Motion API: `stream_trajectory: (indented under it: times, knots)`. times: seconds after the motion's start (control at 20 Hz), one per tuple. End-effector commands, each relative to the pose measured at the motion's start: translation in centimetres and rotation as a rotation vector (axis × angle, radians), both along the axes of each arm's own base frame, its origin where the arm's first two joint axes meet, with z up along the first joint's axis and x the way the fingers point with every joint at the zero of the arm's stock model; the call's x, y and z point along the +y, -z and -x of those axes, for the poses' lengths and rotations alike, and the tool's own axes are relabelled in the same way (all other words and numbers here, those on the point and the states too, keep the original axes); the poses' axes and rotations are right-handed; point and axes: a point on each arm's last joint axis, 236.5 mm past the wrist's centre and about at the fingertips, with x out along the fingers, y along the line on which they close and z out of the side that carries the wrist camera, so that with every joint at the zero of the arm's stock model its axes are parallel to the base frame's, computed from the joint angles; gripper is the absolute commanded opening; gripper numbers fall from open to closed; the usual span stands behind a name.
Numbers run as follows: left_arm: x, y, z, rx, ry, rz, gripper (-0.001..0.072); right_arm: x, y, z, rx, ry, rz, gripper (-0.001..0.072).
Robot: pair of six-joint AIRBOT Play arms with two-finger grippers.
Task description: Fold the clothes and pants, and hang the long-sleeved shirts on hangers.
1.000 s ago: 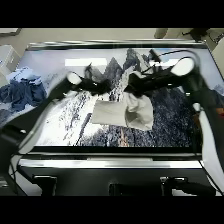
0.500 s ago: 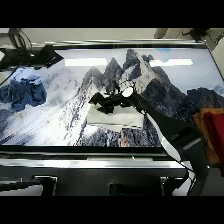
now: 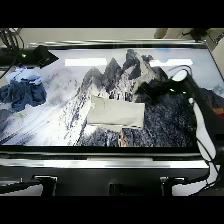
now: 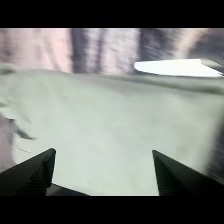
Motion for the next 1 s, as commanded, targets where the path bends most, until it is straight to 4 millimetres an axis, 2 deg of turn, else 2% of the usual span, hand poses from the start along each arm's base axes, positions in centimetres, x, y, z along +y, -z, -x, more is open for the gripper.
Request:
stream_trajectory:
  times: [0.0,0.05,0.15,0.3,0.35,0.4,0.45,0.5,0.55,0.65,0.75,0.85,0.95]
  knots:
    - [0.0,0.0,0.1,0.002,0.002,-0.001,0.0026,-5.2,4.8,6.9,0.231,0.008,0.023,0.0670]
    - [0.0,0.0,0.1,0.003,0.003,-0.001,0.0026,-3.0,5.5,6.7,0.176,0.000,-0.073,0.0670]
    - [-0.1,0.2,0.3,0.017,0.002,0.004,0.0026,0.2,6.3,5.7,0.090,0.014,-0.201,0.0670]
    - [-0.1,0.2,0.4,0.027,-0.004,0.013,0.0026,2.1,6.9,4.9,0.056,0.005,-0.288,0.0670]
    - [-0.1,0.2,0.4,0.028,-0.004,0.014,0.0026,2.3,7.1,5.0,0.063,0.003,-0.300,0.0634]
    - [-0.2,0.2,0.4,0.028,-0.003,0.015,0.0026,2.3,7.4,5.3,0.074,-0.006,-0.298,0.0551]
    - [-0.2,0.2,0.4,0.028,-0.003,0.017,0.0026,2.3,7.5,5.6,0.079,-0.019,-0.295,0.0375]
    - [-0.2,0.2,0.4,0.028,-0.003,0.017,0.0026,2.3,7.4,5.7,0.069,-0.037,-0.296,0.0071]
    - [-0.2,0.2,0.4,0.028,-0.003,0.017,0.0026,2.6,6.7,5.5,0.046,-0.052,-0.322,0.0048]
    - [-0.2,0.2,0.4,0.027,-0.003,0.017,0.0026,3.4,3.0,4.5,-0.058,-0.154,-0.374,0.0046]
    - [-0.2,0.2,0.4,0.027,-0.003,0.017,0.0026,2.4,-2.3,2.2,-0.175,-0.193,-0.366,0.0046]
    - [-0.1,0.2,0.4,0.027,-0.003,0.016,0.0026,-1.1,-7.4,-0.4,-0.276,-0.152,-0.309,0.0046]
    - [-0.1,0.2,0.4,0.027,-0.003,0.015,0.0026,-7.1,-11.4,-2.1,-0.325,-0.034,-0.229,0.0046]
